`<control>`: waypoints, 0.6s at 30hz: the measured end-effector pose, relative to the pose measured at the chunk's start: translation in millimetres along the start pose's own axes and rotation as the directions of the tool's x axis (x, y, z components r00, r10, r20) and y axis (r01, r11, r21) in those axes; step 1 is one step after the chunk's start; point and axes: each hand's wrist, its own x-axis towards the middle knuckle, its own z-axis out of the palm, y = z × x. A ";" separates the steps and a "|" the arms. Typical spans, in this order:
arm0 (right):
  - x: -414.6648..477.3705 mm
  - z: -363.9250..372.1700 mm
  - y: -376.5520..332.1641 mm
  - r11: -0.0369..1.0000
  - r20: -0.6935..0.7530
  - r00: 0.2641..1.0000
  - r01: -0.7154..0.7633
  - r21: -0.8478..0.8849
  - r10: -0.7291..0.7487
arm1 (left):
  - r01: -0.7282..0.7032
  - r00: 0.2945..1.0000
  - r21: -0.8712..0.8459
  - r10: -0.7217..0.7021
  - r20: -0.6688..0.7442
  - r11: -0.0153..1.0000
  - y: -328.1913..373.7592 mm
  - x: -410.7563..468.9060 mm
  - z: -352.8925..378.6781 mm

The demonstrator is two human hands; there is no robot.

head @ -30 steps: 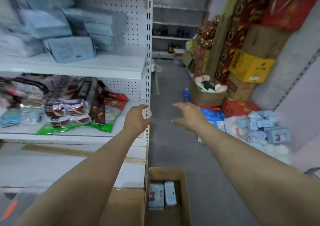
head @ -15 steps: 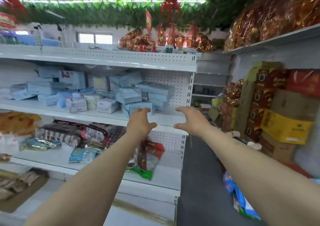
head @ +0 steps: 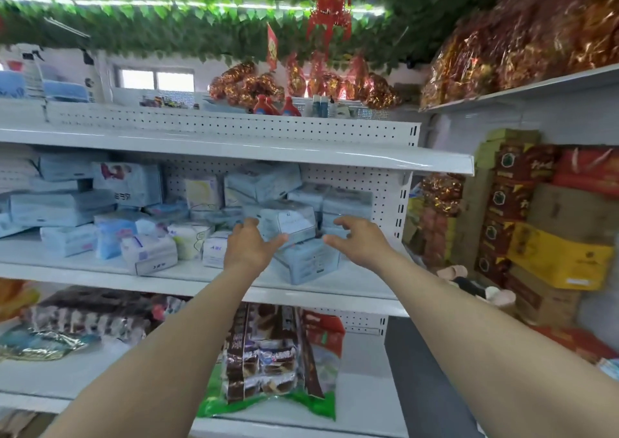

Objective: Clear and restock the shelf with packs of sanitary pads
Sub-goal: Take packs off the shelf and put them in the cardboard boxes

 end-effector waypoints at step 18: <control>51.2 49.3 22.4 0.816 0.102 0.916 -0.393 0.423 0.388 | 0.468 0.883 -0.507 -0.404 0.237 0.724 3.2 46.4 18.6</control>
